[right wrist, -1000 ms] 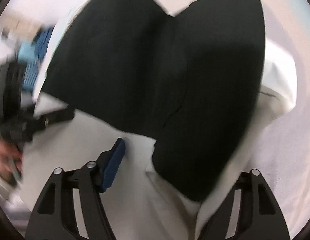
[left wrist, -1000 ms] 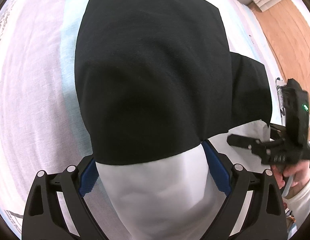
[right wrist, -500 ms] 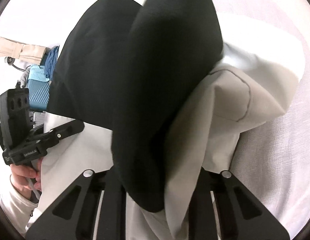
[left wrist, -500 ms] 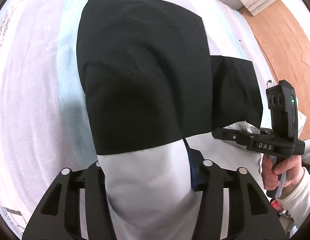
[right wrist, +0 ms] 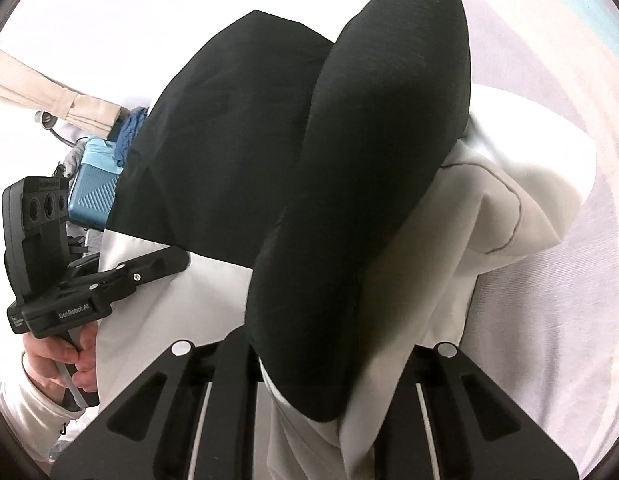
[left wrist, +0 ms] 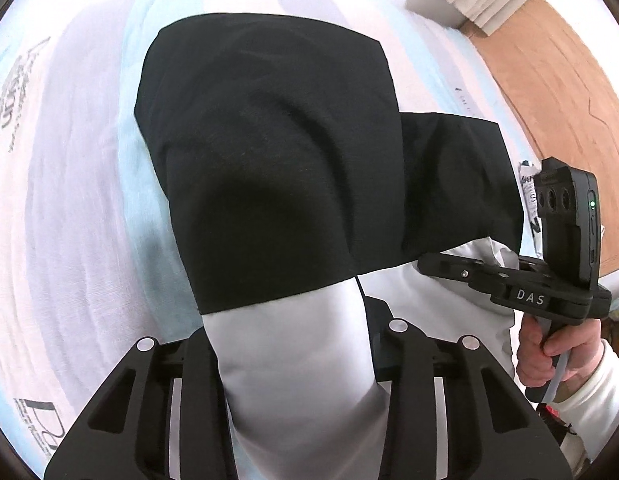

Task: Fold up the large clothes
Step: 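Lift the gripped folded jacket bundle with both grippers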

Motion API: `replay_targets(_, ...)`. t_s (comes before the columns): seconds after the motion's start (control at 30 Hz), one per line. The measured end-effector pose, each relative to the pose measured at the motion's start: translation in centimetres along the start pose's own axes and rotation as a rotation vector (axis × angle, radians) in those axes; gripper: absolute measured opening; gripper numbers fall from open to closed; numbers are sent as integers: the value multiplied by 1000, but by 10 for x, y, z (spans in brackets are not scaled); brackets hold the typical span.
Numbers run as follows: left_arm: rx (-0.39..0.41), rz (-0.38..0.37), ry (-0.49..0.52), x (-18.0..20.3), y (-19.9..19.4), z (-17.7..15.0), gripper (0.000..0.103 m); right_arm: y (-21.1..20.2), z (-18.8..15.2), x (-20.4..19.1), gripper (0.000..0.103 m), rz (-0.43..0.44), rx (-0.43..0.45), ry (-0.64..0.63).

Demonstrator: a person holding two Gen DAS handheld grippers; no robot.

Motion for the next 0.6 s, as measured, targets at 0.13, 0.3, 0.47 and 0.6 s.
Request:
replay_targets(0.13,20,-2,18,14,-15,0,36,-11,4,1,13,4,18,-8)
replay_targets(0.3,34,4,50,35,-31,2,34,-28,3,7,13,8,39,3)
replay_targets(0.47,49,10,55,53,-42,3,33,-41,0,10,13,14,52,4)
replay_targets(0.6,66,17,54,63,-54,-1,32,-55,4,11,13,31,57,3)
Point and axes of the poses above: each gripper's, at about its wrist camera, not at the fingertips, and y roughly the way its jaws point, x to its right, z to its top, the point moved 1 cm from there along y, roughly the way its jaws point, and after that the axes turned 10 degrees about x, right-handed, at the moved point
